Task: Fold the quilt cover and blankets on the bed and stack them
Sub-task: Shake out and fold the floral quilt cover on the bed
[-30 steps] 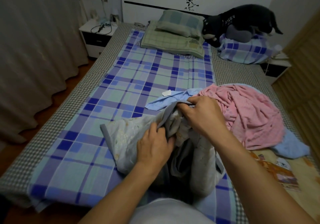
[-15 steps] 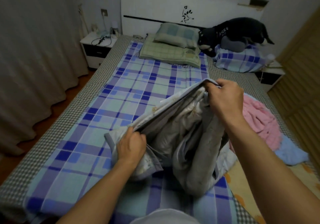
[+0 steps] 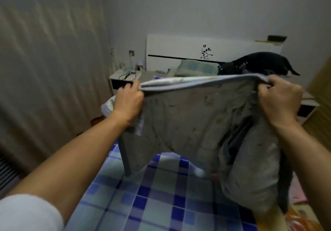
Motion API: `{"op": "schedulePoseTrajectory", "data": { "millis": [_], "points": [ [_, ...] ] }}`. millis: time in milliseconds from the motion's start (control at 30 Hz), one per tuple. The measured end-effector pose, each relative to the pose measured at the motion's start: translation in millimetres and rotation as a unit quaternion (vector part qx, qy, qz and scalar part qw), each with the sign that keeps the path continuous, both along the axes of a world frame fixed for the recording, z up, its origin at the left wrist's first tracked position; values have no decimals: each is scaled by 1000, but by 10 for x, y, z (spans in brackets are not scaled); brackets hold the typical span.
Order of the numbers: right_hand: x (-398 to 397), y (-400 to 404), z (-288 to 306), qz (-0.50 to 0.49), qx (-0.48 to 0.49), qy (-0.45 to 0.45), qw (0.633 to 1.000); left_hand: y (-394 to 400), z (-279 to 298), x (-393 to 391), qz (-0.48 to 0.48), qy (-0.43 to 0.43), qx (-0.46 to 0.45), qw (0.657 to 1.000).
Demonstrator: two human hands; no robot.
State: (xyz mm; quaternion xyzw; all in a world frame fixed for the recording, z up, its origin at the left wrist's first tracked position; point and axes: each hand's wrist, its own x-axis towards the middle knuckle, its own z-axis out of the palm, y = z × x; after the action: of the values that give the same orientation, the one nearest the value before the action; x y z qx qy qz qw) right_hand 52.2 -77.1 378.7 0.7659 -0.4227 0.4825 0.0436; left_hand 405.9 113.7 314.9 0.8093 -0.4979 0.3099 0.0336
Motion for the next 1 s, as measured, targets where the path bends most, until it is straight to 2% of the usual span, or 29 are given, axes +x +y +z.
{"op": "schedulePoseTrajectory", "data": {
  "millis": [100,167,233,300,433,533,633,700,767,800,833,867,900,933,1000],
  "points": [
    [-69,124,-527,12,19,112,993,209,-513,168,61,37,131,989],
    [-176,143,-938,24,69,197,978,363,-828,201,33,23,210,977],
    [-336,151,-1346,22,110,263,958,503,-1153,219,-9,37,243,969],
    [-485,204,-1698,14,149,308,940,648,-1475,196,-25,84,229,970],
    [-683,399,-2238,-14,212,388,897,1090,-2106,-48,-89,257,116,955],
    [-857,508,-2605,-5,261,425,866,1521,-2346,-200,-95,335,166,923],
    [-874,704,-2870,12,316,462,828,1836,-2492,-208,-135,346,227,900],
    [-766,880,-2976,-7,333,422,843,1961,-2617,-54,-100,377,211,896],
    [-664,1092,-3107,-31,328,383,863,2126,-2773,152,-10,404,208,891],
    [-672,1199,-3251,-15,310,402,861,2241,-2872,237,46,402,205,891],
    [-695,1318,-3403,13,295,445,846,2360,-2972,273,105,398,197,890],
    [-760,1432,-3570,52,317,518,792,2460,-3057,236,159,403,172,885],
    [-800,1581,-3682,75,360,590,718,2573,-3171,128,206,424,151,869],
    [-895,1699,-3862,100,360,632,679,2691,-3323,-25,229,459,122,850],
    [-1095,1868,-4046,128,368,661,642,2954,-3610,-378,231,550,166,785]
  ]
}}
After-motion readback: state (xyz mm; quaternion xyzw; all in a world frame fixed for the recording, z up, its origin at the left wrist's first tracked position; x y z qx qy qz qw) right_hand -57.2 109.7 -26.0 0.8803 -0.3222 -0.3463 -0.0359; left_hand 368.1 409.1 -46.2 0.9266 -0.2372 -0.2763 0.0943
